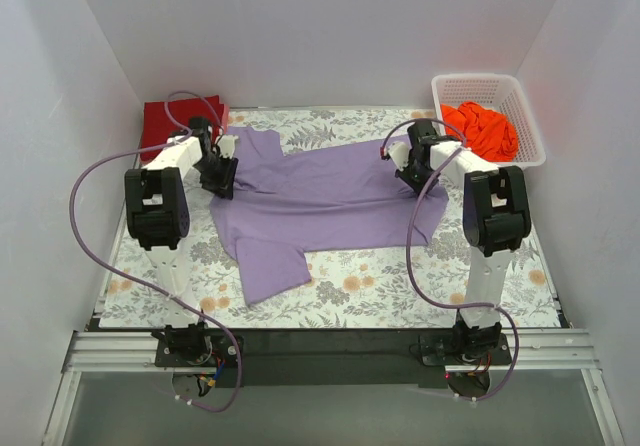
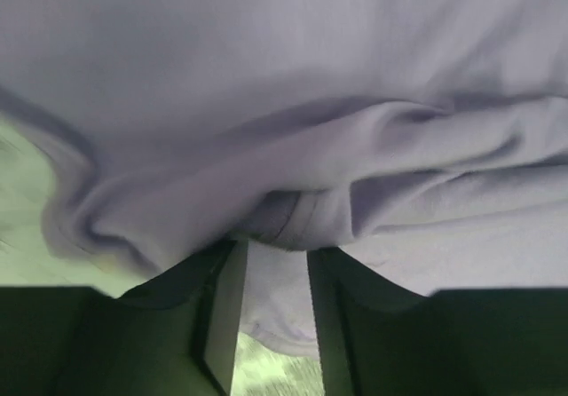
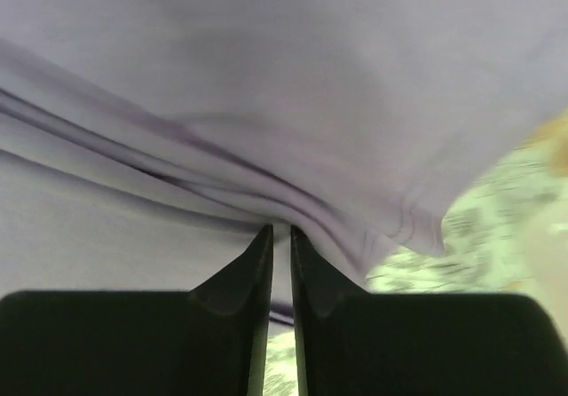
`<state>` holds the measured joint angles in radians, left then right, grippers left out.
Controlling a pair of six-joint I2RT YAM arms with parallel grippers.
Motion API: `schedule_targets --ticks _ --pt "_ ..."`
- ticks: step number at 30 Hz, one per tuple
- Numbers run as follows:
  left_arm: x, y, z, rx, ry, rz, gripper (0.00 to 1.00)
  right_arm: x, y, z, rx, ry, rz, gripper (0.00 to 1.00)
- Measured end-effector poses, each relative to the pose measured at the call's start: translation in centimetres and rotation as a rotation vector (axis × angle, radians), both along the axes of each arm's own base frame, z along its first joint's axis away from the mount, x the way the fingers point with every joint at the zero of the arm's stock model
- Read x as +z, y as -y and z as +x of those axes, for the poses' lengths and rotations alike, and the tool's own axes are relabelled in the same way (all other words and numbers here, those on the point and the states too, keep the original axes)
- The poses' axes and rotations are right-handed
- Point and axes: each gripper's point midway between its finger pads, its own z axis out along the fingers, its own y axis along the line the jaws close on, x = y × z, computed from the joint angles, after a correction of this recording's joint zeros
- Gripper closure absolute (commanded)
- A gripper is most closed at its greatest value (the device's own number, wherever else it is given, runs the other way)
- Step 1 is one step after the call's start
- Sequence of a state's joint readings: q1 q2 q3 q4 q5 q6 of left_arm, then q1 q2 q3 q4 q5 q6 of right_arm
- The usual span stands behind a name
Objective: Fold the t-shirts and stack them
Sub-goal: Flatten the tshirt out
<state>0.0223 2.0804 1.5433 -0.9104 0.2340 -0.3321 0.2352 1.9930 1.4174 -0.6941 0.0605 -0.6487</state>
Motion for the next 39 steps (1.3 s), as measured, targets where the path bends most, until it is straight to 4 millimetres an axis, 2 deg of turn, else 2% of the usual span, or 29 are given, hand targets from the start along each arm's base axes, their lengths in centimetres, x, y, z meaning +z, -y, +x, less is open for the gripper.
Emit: schedule_targets --ticks 1,2,3,5,7,8,10,13,14,15,17,19,24,27,35,36,39 --pt "0.2 0.1 2.0 0.003 0.048 -0.007 0.63 0.3 0.2 2.1 -0.015 0.054 0.001 0.8" --pt "0.7 0.4 3.7 0.0 0.094 -0.017 0.6 0.6 0.2 3.2 -0.02 0.084 0.007 0.79" --pt "1.1 0.5 4.6 -0.002 0.122 -0.026 0.59 1.1 0.4 3.8 -0.027 0.101 0.012 0.78" --pt "2.5 0.9 5.4 -0.015 0.166 -0.045 0.56 2.4 0.3 4.4 -0.031 0.13 0.041 0.77" --pt "4.1 1.2 5.1 -0.03 0.191 -0.061 0.56 3.9 -0.1 4.1 -0.021 0.146 0.073 0.77" --pt "5.0 1.4 4.7 -0.039 0.213 -0.073 0.56 4.7 -0.4 3.7 -0.011 0.155 0.091 0.77" --pt "6.5 1.9 2.4 -0.058 0.219 -0.097 0.56 6.5 -0.8 2.5 0.016 0.179 0.119 0.77" --pt "8.3 2.6 -1.9 -0.081 0.223 -0.126 0.55 7.8 -1.0 -0.1 0.054 0.166 0.14 0.72" --pt "8.7 2.7 -3.1 -0.084 0.222 -0.132 0.55 7.8 -1.0 -0.2 0.055 0.164 0.141 0.67" --pt "8.7 2.8 -4.1 -0.086 0.22 -0.138 0.55 7.7 -1.0 -1.5 0.071 0.135 0.146 0.65" --pt "8.3 3.1 -6.1 -0.088 0.198 -0.15 0.55 6.9 -0.9 -2.4 0.063 0.095 0.144 0.62" --pt "7.0 3.3 -8.0 -0.082 0.146 -0.161 0.55 5.6 -0.8 -3.4 0.042 0.036 0.142 0.62" --pt "5.2 3.3 -9.7 -0.059 0.086 -0.167 0.52 3.0 -1.2 -5.8 -0.009 -0.082 0.154 0.61" --pt "4.5 3.2 -10.0 -0.043 0.074 -0.157 0.51 2.4 -1.7 -6.4 -0.031 -0.116 0.164 0.59" --pt "3.3 2.5 -9.2 -0.014 0.072 -0.119 0.5 1.1 -2.3 -6.9 -0.075 -0.167 0.176 0.58" --pt "3.1 2.5 -9.2 -0.011 0.068 -0.117 0.5 0.8 -2.3 -6.9 -0.081 -0.172 0.173 0.59" --pt "2.8 2.4 -9.1 -0.006 0.06 -0.114 0.5 0.3 -2.1 -6.9 -0.095 -0.18 0.163 0.74"
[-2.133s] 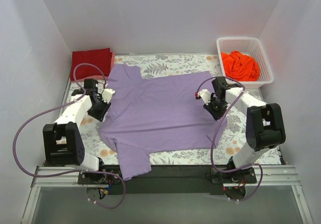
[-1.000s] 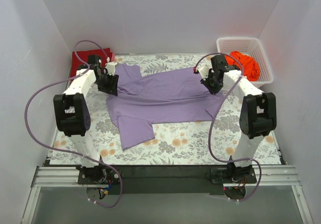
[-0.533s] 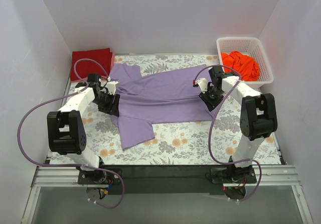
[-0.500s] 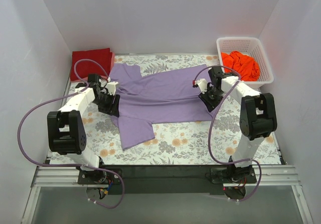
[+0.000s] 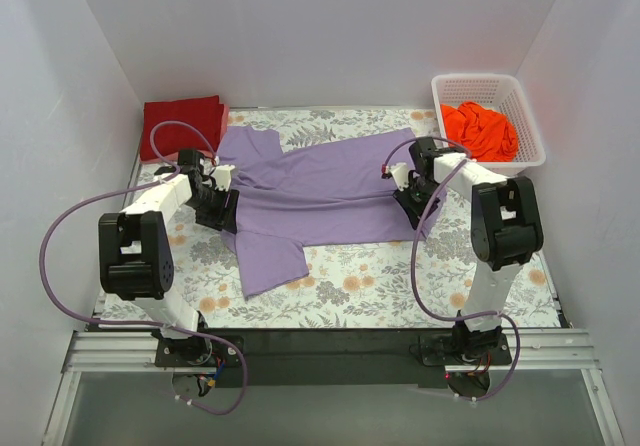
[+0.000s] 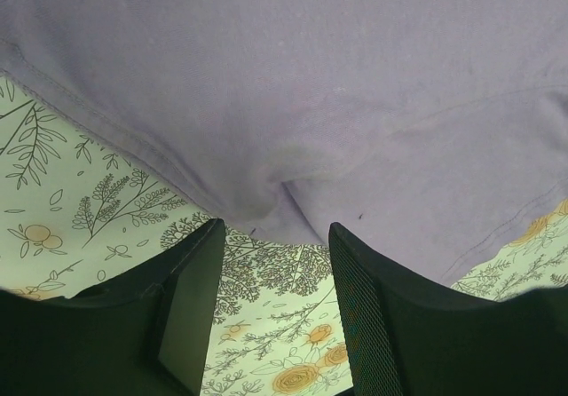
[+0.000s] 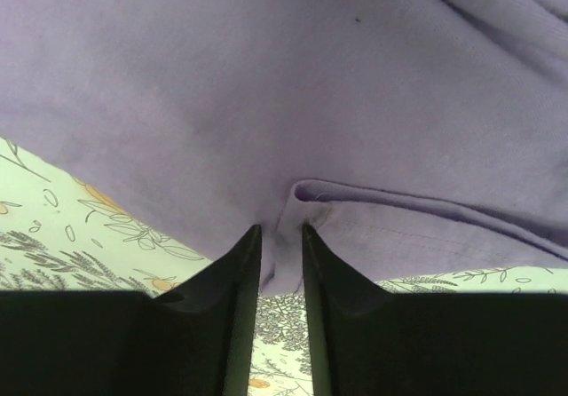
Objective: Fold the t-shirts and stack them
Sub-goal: Flatten the tshirt out
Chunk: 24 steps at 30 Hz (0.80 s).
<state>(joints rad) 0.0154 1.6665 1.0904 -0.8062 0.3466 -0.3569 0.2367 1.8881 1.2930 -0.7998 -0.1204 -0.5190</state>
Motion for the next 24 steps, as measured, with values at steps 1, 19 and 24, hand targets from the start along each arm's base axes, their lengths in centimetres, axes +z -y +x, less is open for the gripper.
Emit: schedule_targets --ticks 1,19,24 --pt "0.0 0.0 0.0 0.0 0.0 0.001 0.51 -0.1 0.1 0.0 -0.006 -0.001 -0.005 0.77" --pt "-0.3 -0.3 -0.4 -0.041 -0.005 0.015 0.51 3.9 10.7 -5.6 -0.222 0.125 -0.182 0.27" --pt "3.0 1.1 -2.7 -0.153 0.057 -0.06 0.51 5.0 9.9 -7.2 -0.202 0.115 -0.127 0.39"
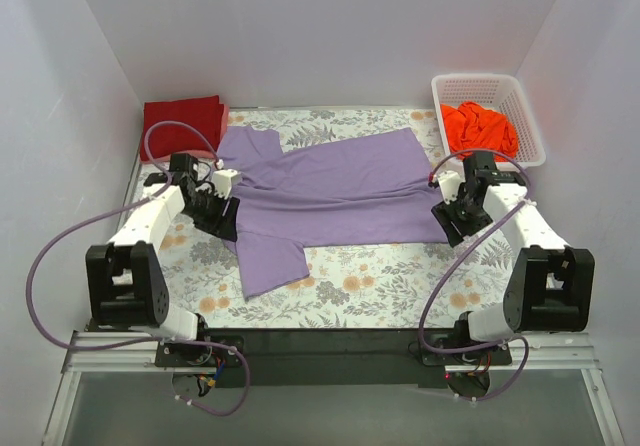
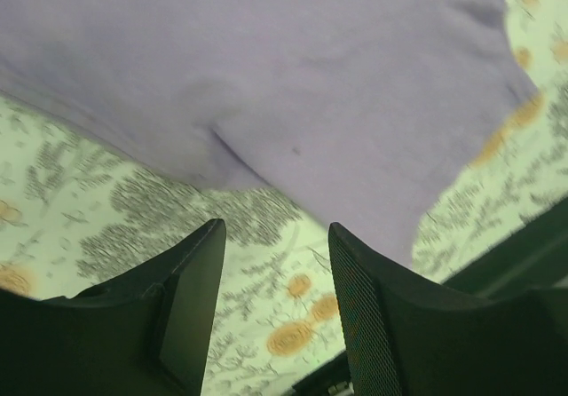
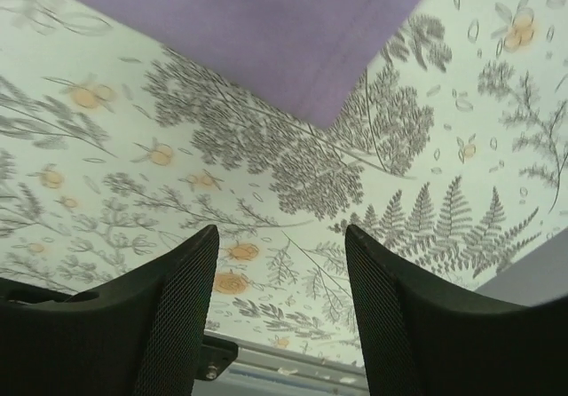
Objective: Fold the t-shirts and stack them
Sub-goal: Flatten the tshirt out
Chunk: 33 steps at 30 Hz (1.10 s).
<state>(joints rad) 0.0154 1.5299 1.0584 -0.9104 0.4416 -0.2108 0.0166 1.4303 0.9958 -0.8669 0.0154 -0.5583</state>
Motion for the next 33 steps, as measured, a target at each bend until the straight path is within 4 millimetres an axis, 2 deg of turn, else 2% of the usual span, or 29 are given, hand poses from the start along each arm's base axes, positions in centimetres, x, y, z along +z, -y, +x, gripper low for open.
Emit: schedule_targets --ticks 1,4,7,9,11,13,15,21,26,30,33 --pt "0.6 0.3 -0.9 -0.025 0.011 -0.014 0.5 0.5 -0.6 0.2 0.011 0.012 0.024 0.41" --pt "1.4 1.1 -4.0 -0.097 0.011 -0.05 0.5 2.5 -4.3 1.7 0.09 0.065 0.142 0.46" --pt "0.4 1.9 -7.1 -0.145 -0.06 -0.079 0.5 3.9 -11.0 2.0 0.265 0.1 0.259 0.46" --pt "-0.2 2.4 -8.6 -0.15 -0.108 -0.112 0.5 4.1 -16.1 1.0 0.415 0.107 0.323 0.46" --pt "-0.1 2.7 -9.1 -0.13 -0.129 -0.151 0.5 3.9 -20.2 -0.4 0.545 0.1 0.354 0.47" --pt "0.3 2.4 -8.6 -0.088 -0.118 -0.175 0.5 3.1 -24.1 -2.2 0.682 0.089 0.364 0.46" --pt "0.6 2.0 -7.9 -0.046 -0.106 -0.187 0.5 2.1 -27.0 -3.8 0.789 0.08 0.355 0.45" --pt "2.0 -0.7 -4.6 0.113 -0.069 -0.218 0.5 -1.0 -33.6 -6.7 0.998 0.106 0.303 0.42" --pt "3.2 -4.2 -1.1 0.257 -0.044 -0.288 0.5 -2.7 -37.2 -8.1 1.106 0.16 0.255 0.43" --pt "3.3 -4.8 -1.0 0.284 -0.05 -0.307 0.5 -3.1 -39.6 -8.9 1.157 0.189 0.248 0.44" --pt "3.3 -4.7 -1.0 0.28 -0.049 -0.313 0.5 -3.2 -40.8 -8.5 1.17 0.214 0.249 0.59"
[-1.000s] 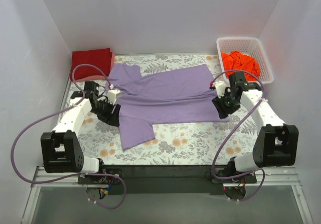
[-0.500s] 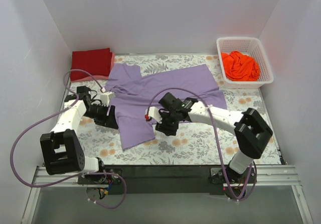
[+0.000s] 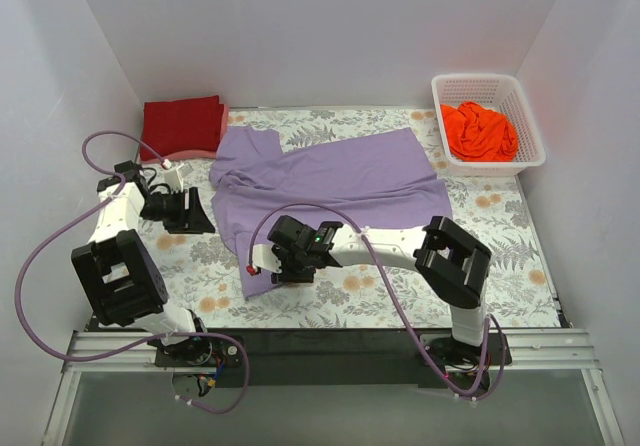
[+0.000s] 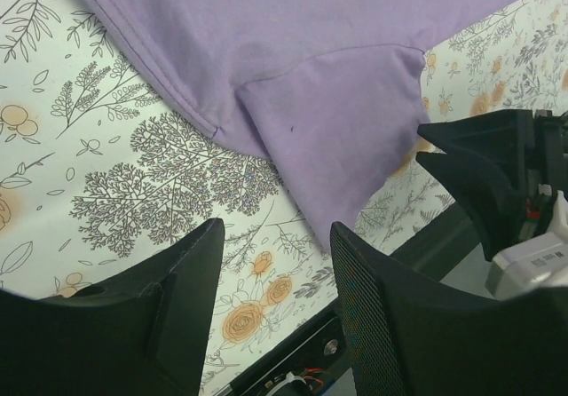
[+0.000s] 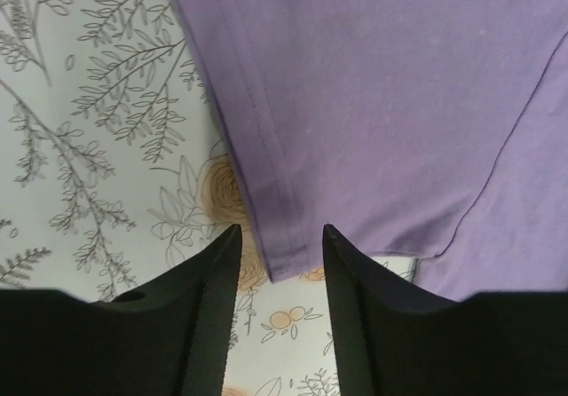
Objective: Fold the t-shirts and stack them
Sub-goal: Flatten the tshirt out
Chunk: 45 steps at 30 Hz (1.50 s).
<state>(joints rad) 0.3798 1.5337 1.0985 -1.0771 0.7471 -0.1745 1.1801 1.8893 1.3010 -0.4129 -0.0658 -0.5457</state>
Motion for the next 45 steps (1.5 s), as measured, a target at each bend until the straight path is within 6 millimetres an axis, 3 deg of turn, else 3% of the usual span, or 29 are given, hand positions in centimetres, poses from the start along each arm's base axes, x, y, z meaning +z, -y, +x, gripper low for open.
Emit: schedule_targets --ticks 3,4,7,10,14,16,18,24,27,38,45 --pt "0.0 0.1 0.0 -0.004 0.002 -0.001 0.5 -0.8 -0.3 0.5 0.002 0.015 -0.008 0.85" --pt "0.0 0.1 0.0 -0.005 0.002 0.0 0.5 -1.3 -0.2 0.6 0.004 0.02 -0.019 0.98" --pt "0.0 0.1 -0.1 -0.011 0.004 0.001 0.5 -1.6 0.5 1.1 -0.008 0.037 -0.019 0.99" --pt "0.0 0.1 -0.3 -0.02 0.001 0.001 0.51 -1.5 2.5 1.6 -0.029 0.042 -0.027 0.99" --pt "-0.1 0.1 -0.5 -0.042 0.003 0.002 0.54 -0.1 6.6 4.6 -0.143 0.039 -0.018 0.99" --pt "-0.3 0.4 -0.8 -0.067 -0.001 0.001 0.58 0.8 7.8 6.7 -0.206 0.052 0.002 0.99" --pt "-0.7 0.7 -1.0 -0.096 -0.008 0.009 0.62 0.9 8.2 7.4 -0.23 0.049 0.009 0.99" --pt "-3.4 5.2 -3.6 -0.313 -0.037 0.088 0.71 -0.7 7.7 5.6 -0.221 -0.034 -0.006 0.99" --pt "-3.9 6.4 -4.0 -0.355 -0.054 0.093 0.75 -0.7 7.4 4.6 -0.226 -0.085 0.001 0.99" --pt "-7.3 6.0 -3.7 -0.34 -0.15 0.111 0.78 1.4 3.7 2.7 -0.203 -0.196 0.101 0.99" --pt "-9.4 4.8 -4.0 -0.327 -0.215 0.179 0.8 -1.7 3.0 2.8 -0.207 -0.226 0.047 0.99"
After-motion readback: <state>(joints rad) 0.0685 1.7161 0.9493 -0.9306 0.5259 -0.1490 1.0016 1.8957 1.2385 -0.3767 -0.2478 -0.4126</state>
